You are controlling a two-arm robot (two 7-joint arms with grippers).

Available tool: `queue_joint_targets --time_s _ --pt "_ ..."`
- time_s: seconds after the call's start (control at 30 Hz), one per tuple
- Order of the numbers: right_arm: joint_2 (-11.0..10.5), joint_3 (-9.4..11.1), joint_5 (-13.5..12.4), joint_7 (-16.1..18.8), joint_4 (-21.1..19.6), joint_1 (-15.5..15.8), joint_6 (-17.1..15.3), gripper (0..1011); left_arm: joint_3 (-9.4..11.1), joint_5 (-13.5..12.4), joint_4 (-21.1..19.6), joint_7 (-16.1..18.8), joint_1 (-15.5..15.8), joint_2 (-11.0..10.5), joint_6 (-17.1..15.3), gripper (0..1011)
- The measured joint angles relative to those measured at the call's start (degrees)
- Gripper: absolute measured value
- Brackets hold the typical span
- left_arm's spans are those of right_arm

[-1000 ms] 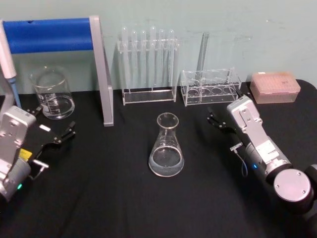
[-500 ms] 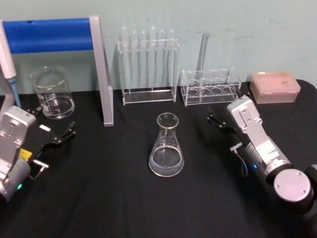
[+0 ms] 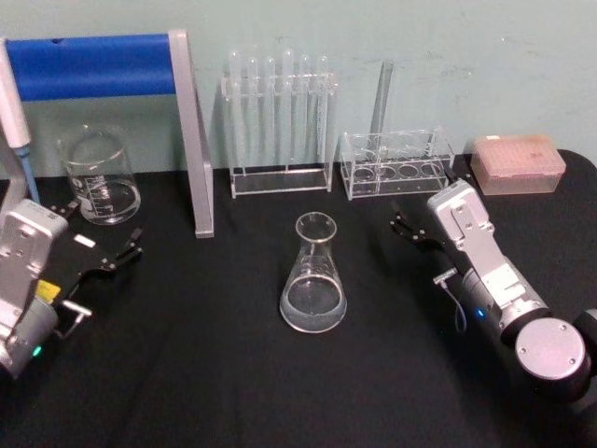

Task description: Grasp the erlenmeyer flask with one hand, shake it three times, then place it back.

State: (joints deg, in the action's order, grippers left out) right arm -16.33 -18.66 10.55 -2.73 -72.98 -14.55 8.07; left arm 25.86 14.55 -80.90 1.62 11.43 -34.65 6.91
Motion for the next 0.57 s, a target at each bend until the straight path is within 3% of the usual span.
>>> queue_joint_targets --time_s 0.57 --pt "0.0 0.0 0.0 0.0 0.0 0.0 0.0 1000 0.0 0.0 0.0 0.0 0.0 0.0 0.0 1001"
